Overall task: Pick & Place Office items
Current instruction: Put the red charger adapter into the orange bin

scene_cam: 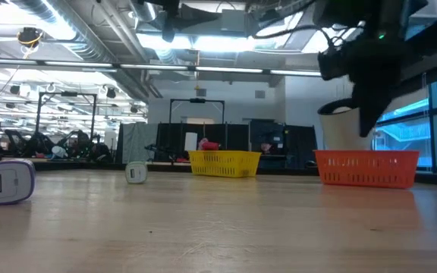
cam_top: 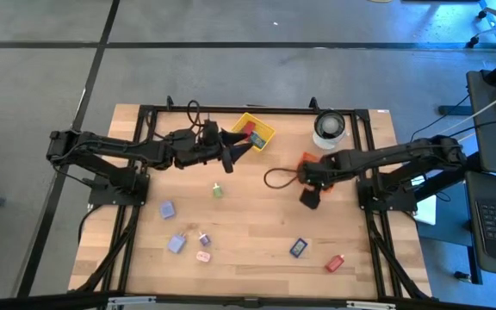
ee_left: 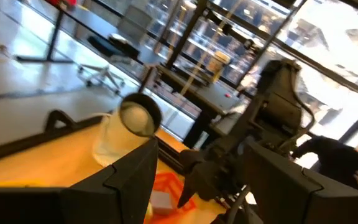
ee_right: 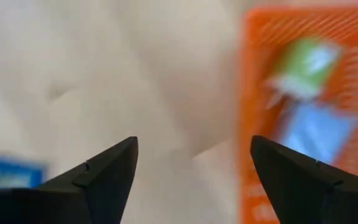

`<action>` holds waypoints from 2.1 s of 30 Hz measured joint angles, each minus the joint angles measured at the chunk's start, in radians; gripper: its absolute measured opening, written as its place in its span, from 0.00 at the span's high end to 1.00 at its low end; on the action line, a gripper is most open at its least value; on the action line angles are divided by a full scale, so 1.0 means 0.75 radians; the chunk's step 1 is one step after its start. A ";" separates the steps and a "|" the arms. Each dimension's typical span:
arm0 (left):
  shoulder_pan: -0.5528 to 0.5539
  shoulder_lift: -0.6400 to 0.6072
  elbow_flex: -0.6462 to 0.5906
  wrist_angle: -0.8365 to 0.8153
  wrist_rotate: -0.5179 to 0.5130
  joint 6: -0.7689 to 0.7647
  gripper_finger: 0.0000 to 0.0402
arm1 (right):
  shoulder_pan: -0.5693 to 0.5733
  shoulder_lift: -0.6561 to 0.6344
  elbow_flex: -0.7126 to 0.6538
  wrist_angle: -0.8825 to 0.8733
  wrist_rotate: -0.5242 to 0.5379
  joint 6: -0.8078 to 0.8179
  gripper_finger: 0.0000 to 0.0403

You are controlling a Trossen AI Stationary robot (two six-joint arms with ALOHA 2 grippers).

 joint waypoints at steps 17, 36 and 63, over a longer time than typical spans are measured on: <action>-0.132 0.000 0.000 -0.021 0.198 0.001 0.42 | 0.833 0.000 0.000 0.028 -0.248 -0.040 0.31; -0.274 0.000 0.000 -0.091 0.011 0.002 0.42 | 1.180 0.350 -0.001 0.334 -0.078 -0.089 0.31; -0.280 0.000 0.000 -0.092 -0.016 0.001 0.42 | 1.159 0.440 0.000 0.374 -0.104 0.476 0.70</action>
